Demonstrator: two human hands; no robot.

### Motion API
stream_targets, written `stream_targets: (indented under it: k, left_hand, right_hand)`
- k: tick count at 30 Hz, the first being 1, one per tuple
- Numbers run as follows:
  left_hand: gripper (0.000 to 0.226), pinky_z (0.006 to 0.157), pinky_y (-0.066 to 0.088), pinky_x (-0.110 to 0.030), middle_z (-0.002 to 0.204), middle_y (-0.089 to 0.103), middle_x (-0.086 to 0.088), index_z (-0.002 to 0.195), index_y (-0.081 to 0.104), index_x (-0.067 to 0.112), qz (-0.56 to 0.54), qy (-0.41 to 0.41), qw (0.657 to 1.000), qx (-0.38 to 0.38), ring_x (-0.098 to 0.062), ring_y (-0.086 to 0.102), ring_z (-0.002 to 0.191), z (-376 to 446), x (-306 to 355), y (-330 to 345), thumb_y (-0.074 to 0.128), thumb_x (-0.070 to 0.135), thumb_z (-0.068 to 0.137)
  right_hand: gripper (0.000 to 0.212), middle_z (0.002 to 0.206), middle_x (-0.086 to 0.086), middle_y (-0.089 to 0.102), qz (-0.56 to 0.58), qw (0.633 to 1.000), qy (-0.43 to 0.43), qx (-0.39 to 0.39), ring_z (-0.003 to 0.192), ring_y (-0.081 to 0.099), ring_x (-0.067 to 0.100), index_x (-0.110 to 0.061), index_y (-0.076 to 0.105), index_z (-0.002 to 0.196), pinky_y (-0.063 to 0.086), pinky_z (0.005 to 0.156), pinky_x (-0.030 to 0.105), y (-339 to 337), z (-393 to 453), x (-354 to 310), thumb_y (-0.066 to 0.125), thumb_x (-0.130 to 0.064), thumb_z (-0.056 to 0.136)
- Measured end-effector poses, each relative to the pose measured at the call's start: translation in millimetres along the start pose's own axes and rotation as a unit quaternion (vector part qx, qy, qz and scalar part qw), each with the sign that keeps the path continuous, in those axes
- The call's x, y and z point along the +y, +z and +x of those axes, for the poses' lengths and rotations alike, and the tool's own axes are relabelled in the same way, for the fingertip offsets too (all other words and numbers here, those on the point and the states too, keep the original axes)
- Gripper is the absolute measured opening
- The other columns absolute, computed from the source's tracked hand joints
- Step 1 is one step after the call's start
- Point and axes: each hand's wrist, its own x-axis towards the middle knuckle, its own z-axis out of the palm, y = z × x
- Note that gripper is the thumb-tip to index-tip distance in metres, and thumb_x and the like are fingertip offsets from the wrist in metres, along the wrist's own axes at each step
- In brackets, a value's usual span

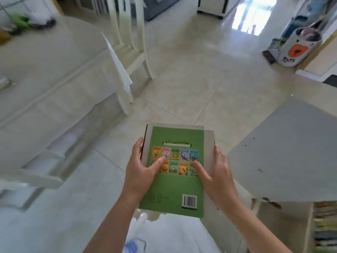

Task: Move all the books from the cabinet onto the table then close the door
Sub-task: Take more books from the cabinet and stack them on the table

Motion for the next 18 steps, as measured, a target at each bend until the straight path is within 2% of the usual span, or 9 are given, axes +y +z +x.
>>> stream_targets:
  k: [2, 4, 7, 8, 11, 13, 15, 18]
  left_hand:
    - [0.076, 0.077, 0.058, -0.028, 0.121, 0.058, 0.015, 0.142, 0.034, 0.038, -0.014, -0.012, 0.999, 0.043, -0.007, 0.066, 0.096, 1.9, -13.9, -28.6, 0.076, 0.037, 0.079]
    - [0.073, 0.077, 0.060, -0.034, 0.126, 0.057, 0.012, 0.141, 0.035, 0.041, -0.030, -0.039, 0.996, 0.071, -0.010, 0.068, 0.095, 3.6, -30.3, -62.8, 0.075, 0.038, 0.080]
    - [0.071, 0.067, 0.059, -0.026, 0.121, 0.060, 0.011, 0.139, 0.035, 0.042, -0.040, -0.056, 0.992, 0.109, -0.008, 0.070, 0.087, 5.6, -50.9, -115.5, 0.075, 0.037, 0.080]
    - [0.071, 0.068, 0.060, -0.028, 0.120, 0.061, 0.011, 0.139, 0.035, 0.042, -0.043, -0.062, 0.990, 0.121, -0.008, 0.070, 0.086, 7.0, -56.9, -135.6, 0.075, 0.038, 0.080]
    - [0.075, 0.080, 0.060, -0.044, 0.133, 0.055, 0.010, 0.139, 0.030, 0.049, -0.034, -0.077, 0.985, 0.148, -0.014, 0.067, 0.100, 10.9, -75.5, -192.0, 0.073, 0.050, 0.077]
    - [0.078, 0.087, 0.056, -0.050, 0.141, 0.048, 0.013, 0.139, 0.027, 0.055, -0.021, -0.081, 0.983, 0.163, -0.018, 0.062, 0.112, 13.1, -86.5, -225.0, 0.070, 0.060, 0.074]
    - [0.076, 0.091, 0.054, -0.052, 0.143, 0.045, 0.015, 0.139, 0.028, 0.055, -0.018, -0.091, 0.979, 0.183, -0.018, 0.059, 0.117, 14.3, -94.3, -255.1, 0.069, 0.059, 0.074]
    - [0.074, 0.094, 0.052, -0.052, 0.142, 0.046, 0.014, 0.139, 0.029, 0.051, -0.023, -0.114, 0.970, 0.214, -0.015, 0.057, 0.117, 19.3, -110.2, -292.6, 0.069, 0.055, 0.077]
  right_hand:
    - [0.083, 0.137, -0.002, 0.033, -0.024, 0.999, -0.035, -0.023, 0.111, 0.040, 0.005, -0.018, 0.019, 0.151, 0.038, 0.094, 0.019, 22.1, 1.2, -22.9, 0.063, -0.044, 0.085]
    - [0.079, 0.130, -0.005, 0.031, -0.045, 0.996, -0.064, -0.050, 0.106, 0.041, 0.005, -0.019, 0.019, 0.150, 0.038, 0.089, 0.016, 54.4, 0.4, -48.0, 0.061, -0.040, 0.087]
    - [0.071, 0.117, -0.007, 0.027, -0.059, 0.990, -0.096, -0.083, 0.099, 0.044, 0.009, -0.021, 0.025, 0.148, 0.044, 0.085, 0.018, 106.1, -1.3, -84.8, 0.060, -0.037, 0.089]
    - [0.070, 0.117, -0.006, 0.027, -0.061, 0.988, -0.106, -0.094, 0.099, 0.044, 0.009, -0.020, 0.027, 0.148, 0.045, 0.082, 0.015, 125.2, -2.0, -97.2, 0.061, -0.036, 0.088]
    - [0.069, 0.125, -0.004, 0.029, -0.061, 0.980, -0.127, -0.139, 0.099, 0.042, 0.008, -0.017, 0.030, 0.146, 0.041, 0.062, -0.003, 178.0, -3.5, -128.7, 0.064, -0.030, 0.087]
    - [0.067, 0.135, -0.002, 0.031, -0.062, 0.975, -0.142, -0.160, 0.104, 0.043, 0.008, -0.017, 0.032, 0.145, 0.039, 0.059, -0.006, 212.0, -2.2, -148.7, 0.064, -0.028, 0.087]
    - [0.064, 0.138, -0.002, 0.033, -0.065, 0.969, -0.165, -0.174, 0.104, 0.044, 0.008, -0.018, 0.035, 0.143, 0.041, 0.062, -0.004, 243.8, -3.2, -167.7, 0.064, -0.029, 0.087]
    - [0.059, 0.138, -0.004, 0.036, -0.067, 0.960, -0.190, -0.195, 0.103, 0.048, 0.007, -0.021, 0.041, 0.141, 0.049, 0.078, 0.012, 284.6, -2.2, -194.4, 0.062, -0.035, 0.087]
